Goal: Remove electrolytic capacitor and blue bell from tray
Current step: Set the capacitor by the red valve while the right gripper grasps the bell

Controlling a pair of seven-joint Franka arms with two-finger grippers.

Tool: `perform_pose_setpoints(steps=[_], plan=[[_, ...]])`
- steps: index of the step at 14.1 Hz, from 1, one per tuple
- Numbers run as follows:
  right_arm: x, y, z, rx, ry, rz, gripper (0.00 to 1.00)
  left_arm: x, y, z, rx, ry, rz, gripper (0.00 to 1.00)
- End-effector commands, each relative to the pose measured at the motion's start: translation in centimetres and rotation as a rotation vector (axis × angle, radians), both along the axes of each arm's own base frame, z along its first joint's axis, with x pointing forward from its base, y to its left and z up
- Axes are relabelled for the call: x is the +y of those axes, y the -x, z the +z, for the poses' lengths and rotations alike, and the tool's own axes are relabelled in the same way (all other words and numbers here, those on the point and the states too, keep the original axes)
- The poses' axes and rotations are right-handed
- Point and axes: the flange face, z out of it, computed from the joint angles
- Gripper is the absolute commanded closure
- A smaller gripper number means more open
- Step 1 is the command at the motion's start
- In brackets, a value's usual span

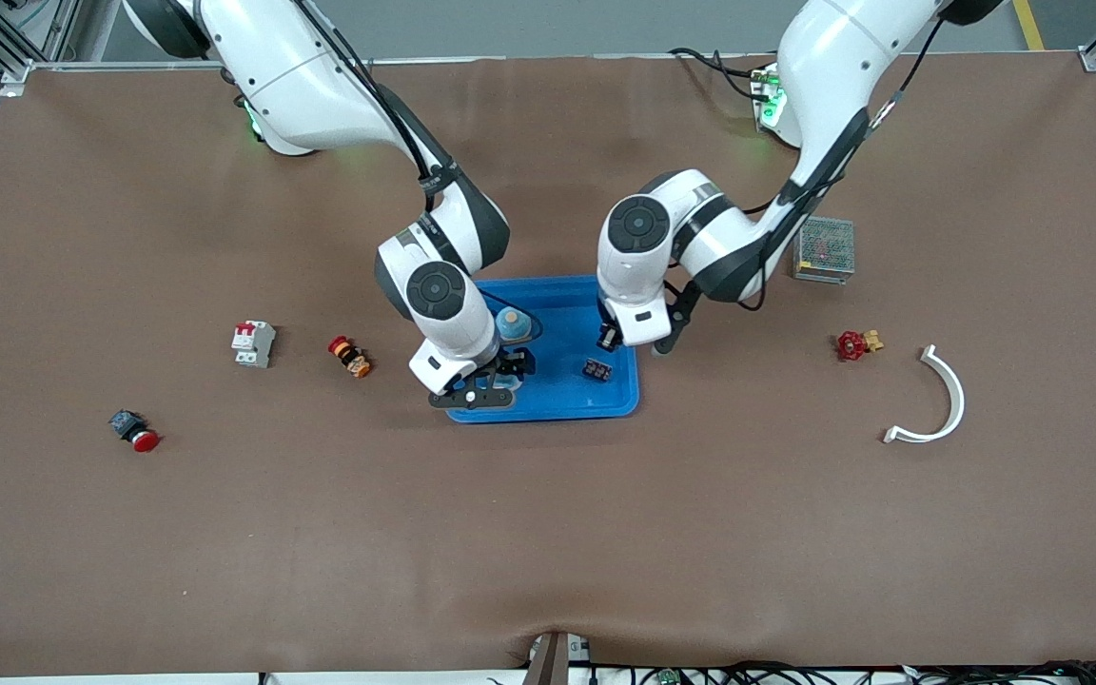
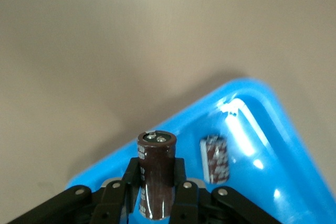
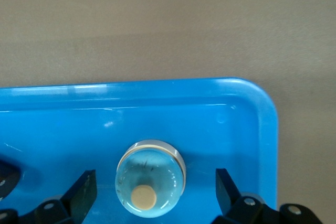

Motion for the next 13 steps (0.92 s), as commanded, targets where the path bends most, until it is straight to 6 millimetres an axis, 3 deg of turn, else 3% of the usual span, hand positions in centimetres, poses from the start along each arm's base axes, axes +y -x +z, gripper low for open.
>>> perform_pose_setpoints(steps=[1,4,7,13], plan=[[1.1,0.0,-0.4,-0.012,0.007,-0.003,0.00,4.0,-1.3,3.2,-0.008,-0.051,-0.057,1.00],[1.0,0.0,-0.7,-0.008,0.011,-0.003,0.00,8.7,-2.9,3.1,0.029,-0.089,-0.066,1.00],[1.2,0.4,-0.9,-0.005,0.016,0.005,0.00,14.2,-4.6,1.6,0.080,-0.072,0.024,1.00],[1.4,1.0,-2.3,0.013,0.030,0.013,0.00,22.5,-3.1,0.8,0.170,-0.022,0.013,1.00]])
